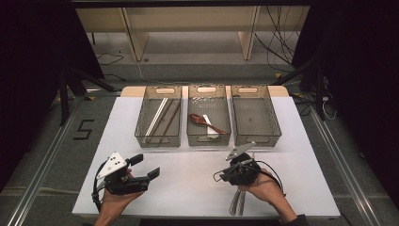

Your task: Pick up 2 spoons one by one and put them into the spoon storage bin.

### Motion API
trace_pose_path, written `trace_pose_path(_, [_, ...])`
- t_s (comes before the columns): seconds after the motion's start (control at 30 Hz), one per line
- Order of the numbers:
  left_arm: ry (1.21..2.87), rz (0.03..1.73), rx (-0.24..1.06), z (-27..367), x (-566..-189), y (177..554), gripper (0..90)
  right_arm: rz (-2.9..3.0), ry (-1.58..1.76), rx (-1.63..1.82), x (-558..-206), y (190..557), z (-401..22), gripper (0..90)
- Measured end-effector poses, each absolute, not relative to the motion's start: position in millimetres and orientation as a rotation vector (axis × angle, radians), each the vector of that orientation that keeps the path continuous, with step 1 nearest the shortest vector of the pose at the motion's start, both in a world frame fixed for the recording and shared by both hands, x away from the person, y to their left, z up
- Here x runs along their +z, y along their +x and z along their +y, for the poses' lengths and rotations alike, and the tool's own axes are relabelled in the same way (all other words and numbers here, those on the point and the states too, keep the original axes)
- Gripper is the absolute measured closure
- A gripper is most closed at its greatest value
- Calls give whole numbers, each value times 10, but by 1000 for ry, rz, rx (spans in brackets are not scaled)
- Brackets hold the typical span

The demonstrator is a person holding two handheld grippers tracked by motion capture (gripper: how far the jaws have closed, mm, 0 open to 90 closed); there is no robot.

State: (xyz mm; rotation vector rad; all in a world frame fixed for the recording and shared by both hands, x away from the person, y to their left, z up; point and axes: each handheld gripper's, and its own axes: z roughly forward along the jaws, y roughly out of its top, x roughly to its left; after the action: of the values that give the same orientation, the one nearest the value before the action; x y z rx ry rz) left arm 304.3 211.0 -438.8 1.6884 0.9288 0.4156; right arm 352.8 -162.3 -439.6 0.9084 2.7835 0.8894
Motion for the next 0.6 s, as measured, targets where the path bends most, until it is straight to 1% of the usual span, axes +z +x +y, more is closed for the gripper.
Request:
trace_pose_path(0.27, [1689,928,417,2111,-4387,3042,160,2801,887,874,-4439,3436,-1592,851])
trace_pose_path(0.5, [1689,930,417,2110,-4387,3041,159,2827,859,837,-4496,3364,-1575,896])
trace_pose_path(0.6, [1690,931,417,2114,-4387,3043,159,2834,863,823,-4519,3347,-1580,900])
